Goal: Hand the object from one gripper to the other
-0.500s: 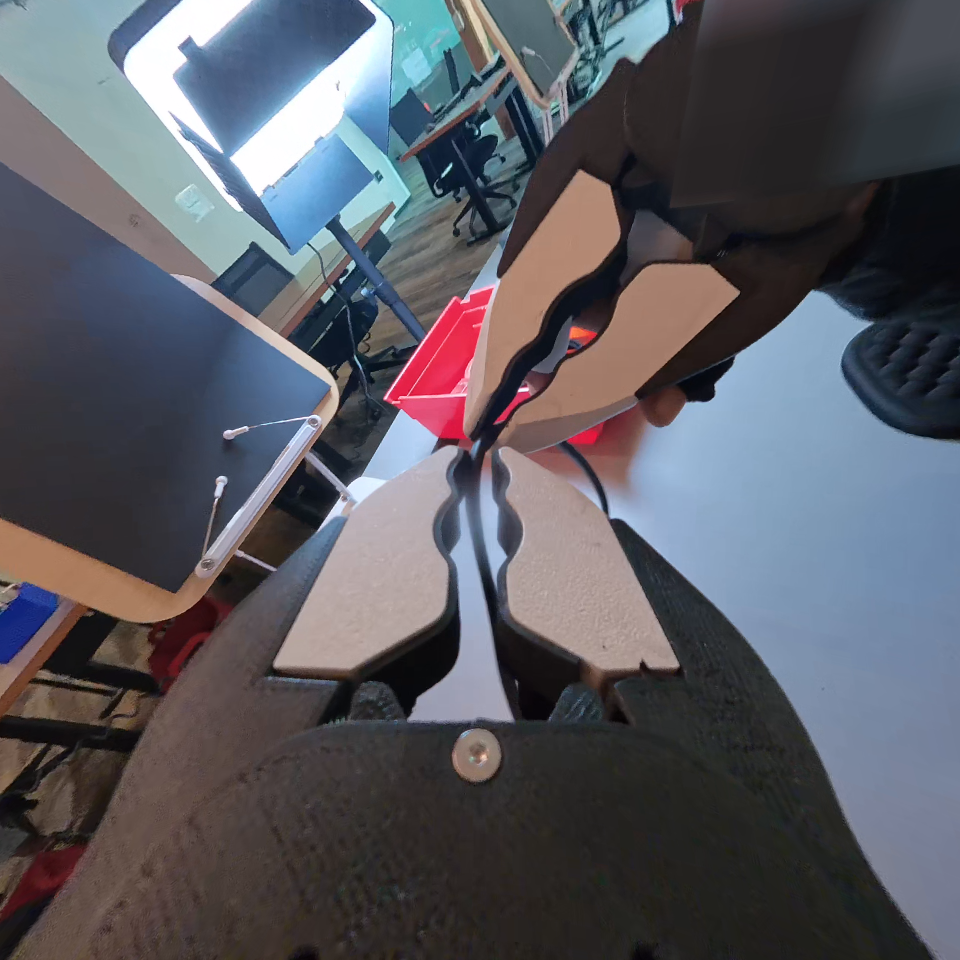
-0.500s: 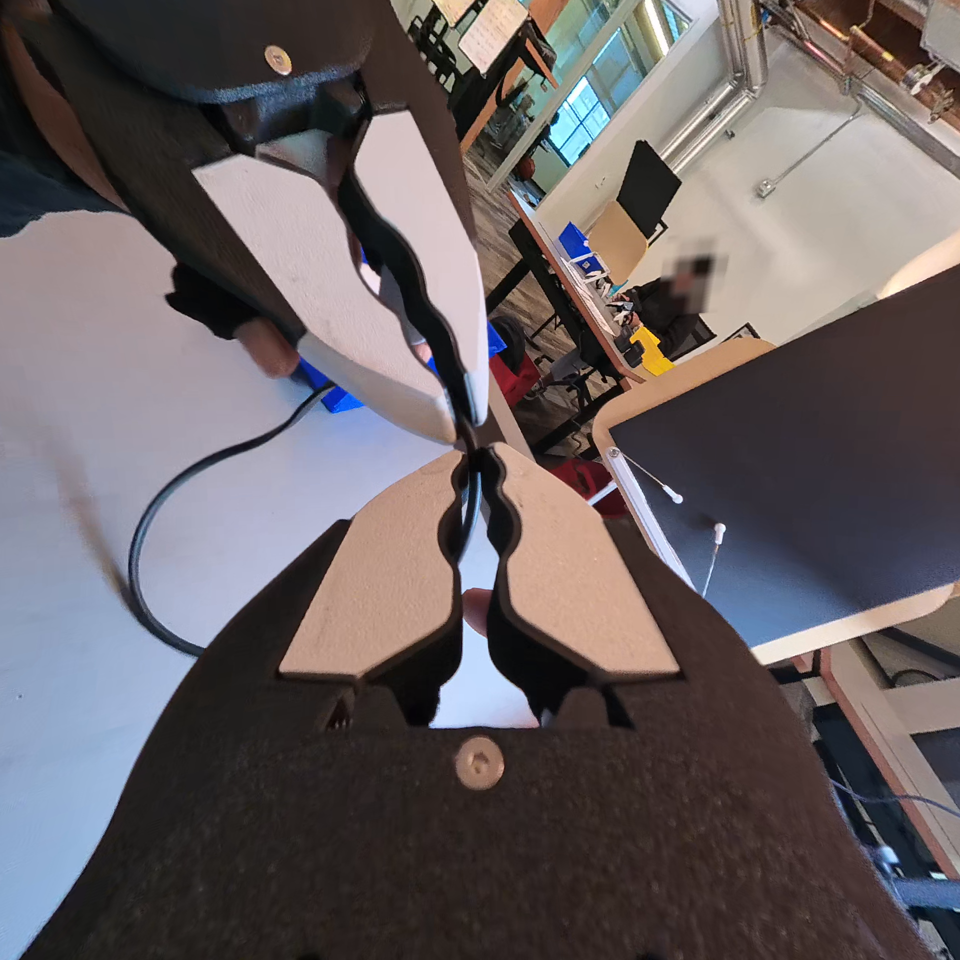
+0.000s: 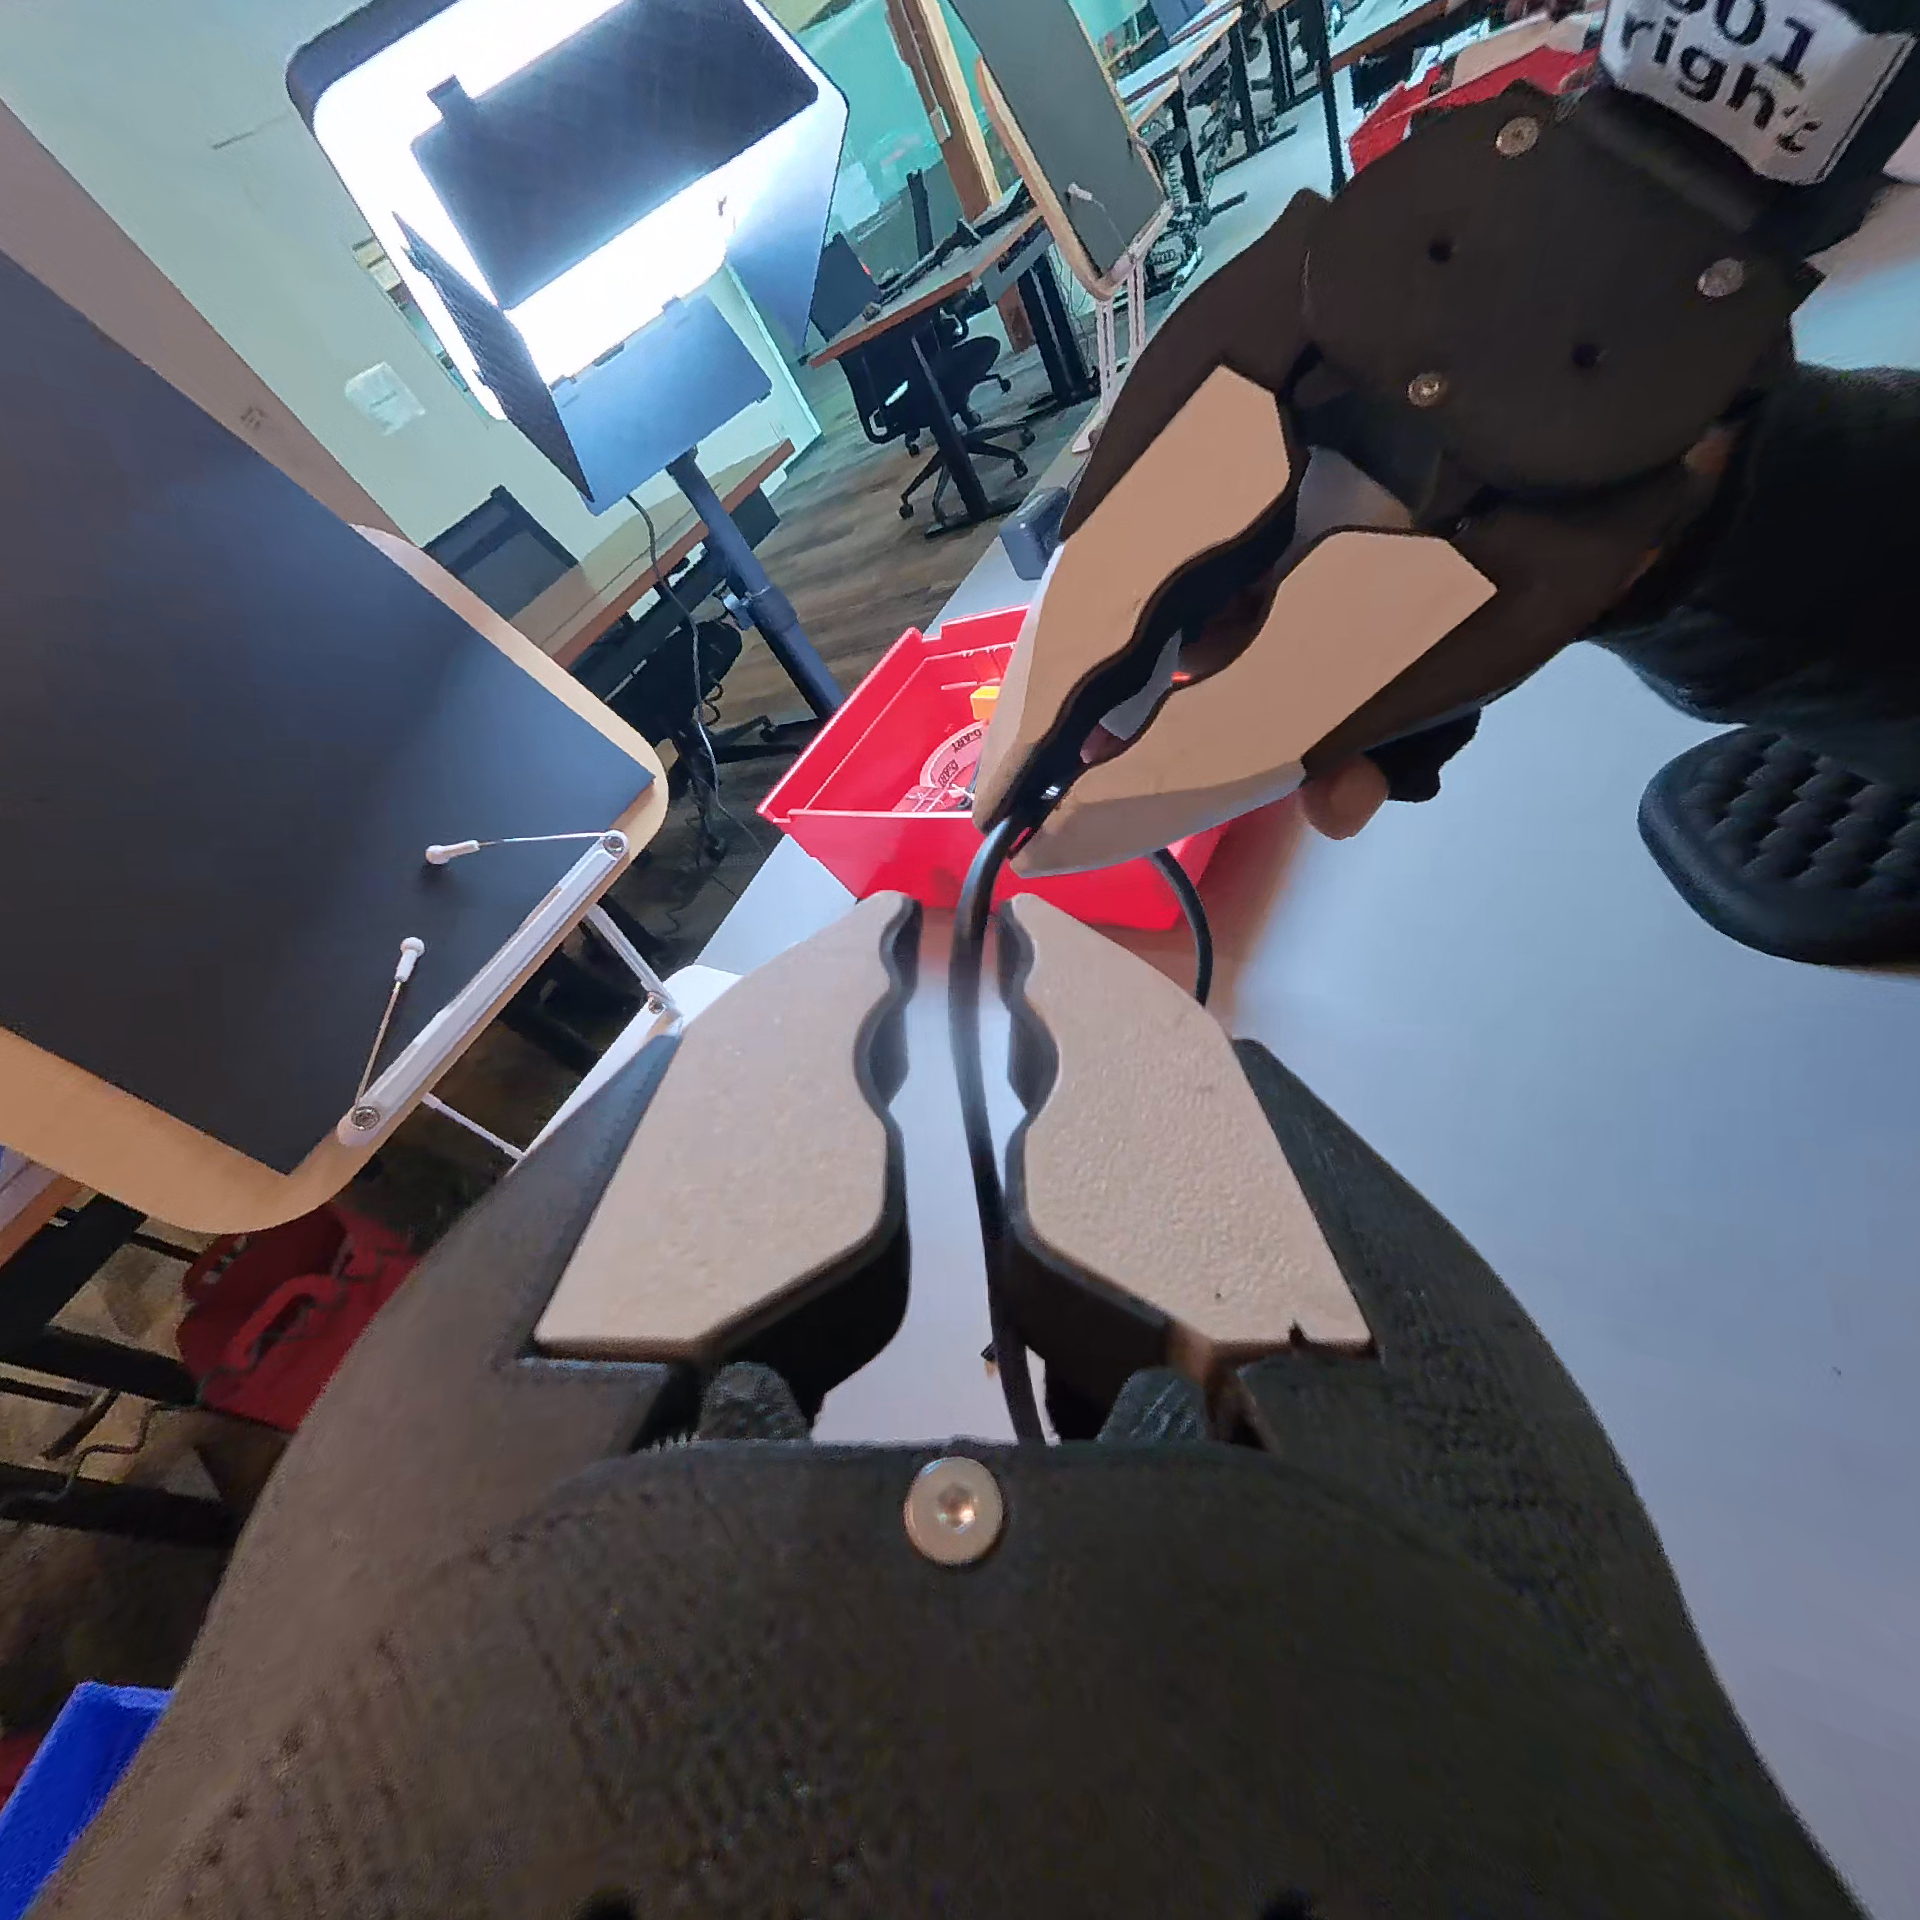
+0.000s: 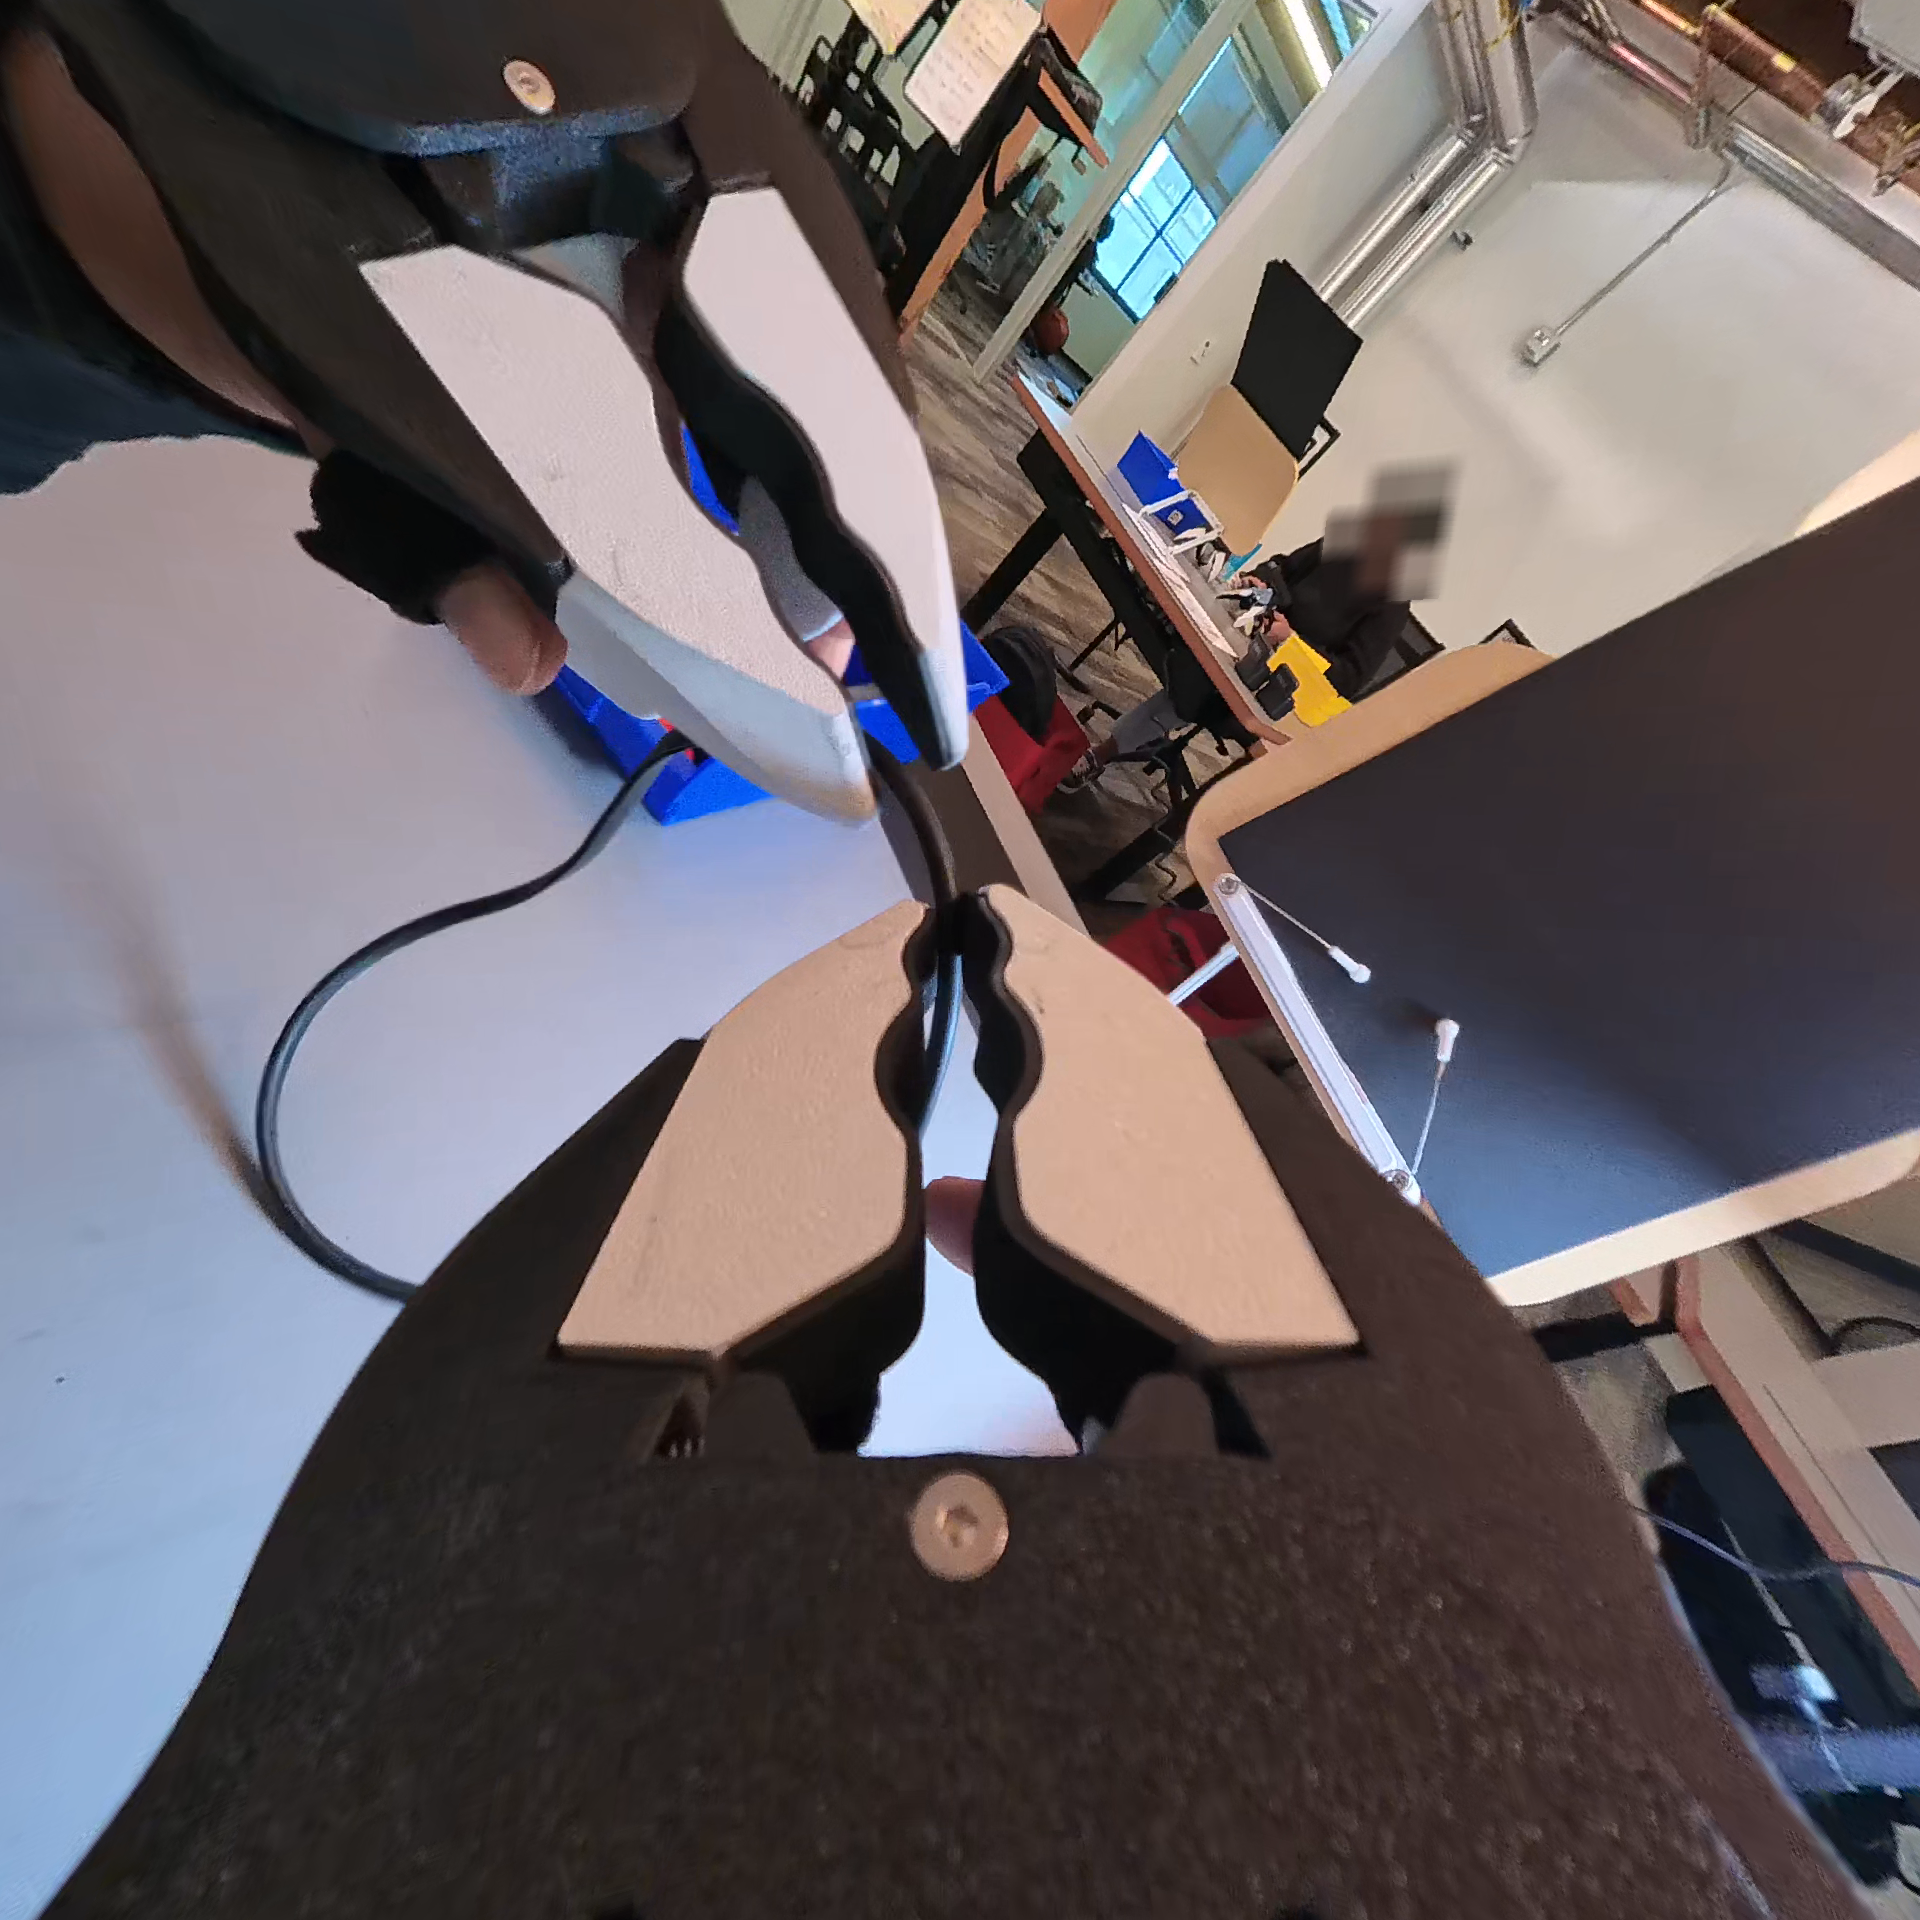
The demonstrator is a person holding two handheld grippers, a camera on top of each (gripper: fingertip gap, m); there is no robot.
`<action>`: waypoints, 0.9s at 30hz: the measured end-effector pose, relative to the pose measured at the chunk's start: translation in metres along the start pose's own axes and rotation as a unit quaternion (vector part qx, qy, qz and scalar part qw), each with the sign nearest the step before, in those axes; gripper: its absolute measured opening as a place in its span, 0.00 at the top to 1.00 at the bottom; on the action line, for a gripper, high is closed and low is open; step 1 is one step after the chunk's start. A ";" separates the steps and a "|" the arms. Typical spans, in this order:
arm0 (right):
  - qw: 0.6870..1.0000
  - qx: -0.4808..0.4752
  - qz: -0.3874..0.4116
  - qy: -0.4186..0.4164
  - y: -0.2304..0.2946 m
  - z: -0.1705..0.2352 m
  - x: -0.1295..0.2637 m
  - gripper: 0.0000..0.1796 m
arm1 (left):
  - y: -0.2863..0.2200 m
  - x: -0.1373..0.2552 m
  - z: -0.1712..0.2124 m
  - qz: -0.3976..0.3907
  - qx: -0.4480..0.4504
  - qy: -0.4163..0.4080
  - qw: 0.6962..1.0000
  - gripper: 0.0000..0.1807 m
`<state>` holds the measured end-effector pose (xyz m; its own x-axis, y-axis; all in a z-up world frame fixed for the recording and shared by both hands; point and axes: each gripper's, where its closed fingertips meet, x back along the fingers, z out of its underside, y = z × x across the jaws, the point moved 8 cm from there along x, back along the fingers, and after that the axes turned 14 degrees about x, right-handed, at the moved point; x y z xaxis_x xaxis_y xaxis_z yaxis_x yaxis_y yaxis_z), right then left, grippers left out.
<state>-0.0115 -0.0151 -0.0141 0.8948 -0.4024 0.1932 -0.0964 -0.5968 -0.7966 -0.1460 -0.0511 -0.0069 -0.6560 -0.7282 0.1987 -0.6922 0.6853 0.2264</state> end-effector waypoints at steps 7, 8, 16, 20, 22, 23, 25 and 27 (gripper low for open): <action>1.000 0.025 -0.016 0.011 0.010 -0.003 -0.008 0.98 | -0.008 -0.006 0.006 0.009 -0.037 0.036 0.999 0.96; 1.000 0.023 -0.016 0.009 0.010 -0.003 -0.008 0.98 | -0.008 -0.006 0.005 0.011 -0.036 0.038 0.999 0.97; 1.000 -0.019 -0.008 -0.003 0.001 0.005 -0.004 0.96 | -0.002 -0.001 0.002 0.013 -0.008 0.005 1.000 0.97; 1.000 -0.009 -0.011 0.003 0.001 0.005 -0.004 0.98 | -0.001 -0.002 0.004 0.013 -0.006 0.012 1.000 0.97; 1.000 0.001 -0.016 0.009 0.004 0.005 -0.006 0.98 | -0.003 -0.005 0.006 0.018 -0.007 0.024 1.000 0.91; 1.000 0.005 -0.020 0.012 0.006 0.005 -0.007 0.98 | -0.005 -0.007 0.007 0.023 -0.012 0.032 0.999 0.90; 0.999 0.014 -0.028 0.015 0.010 0.004 -0.009 0.98 | -0.009 -0.010 0.009 0.023 -0.028 0.044 0.998 0.90; 0.999 0.026 -0.033 0.024 0.013 0.004 -0.011 0.98 | -0.011 -0.011 0.010 0.012 -0.046 0.055 0.997 0.94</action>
<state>-0.0212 -0.0157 -0.0294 0.8769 -0.3958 0.2727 -0.0134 -0.5874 -0.8092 -0.1339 -0.0503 -0.0212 -0.6320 -0.7112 0.3079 -0.6419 0.7030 0.3062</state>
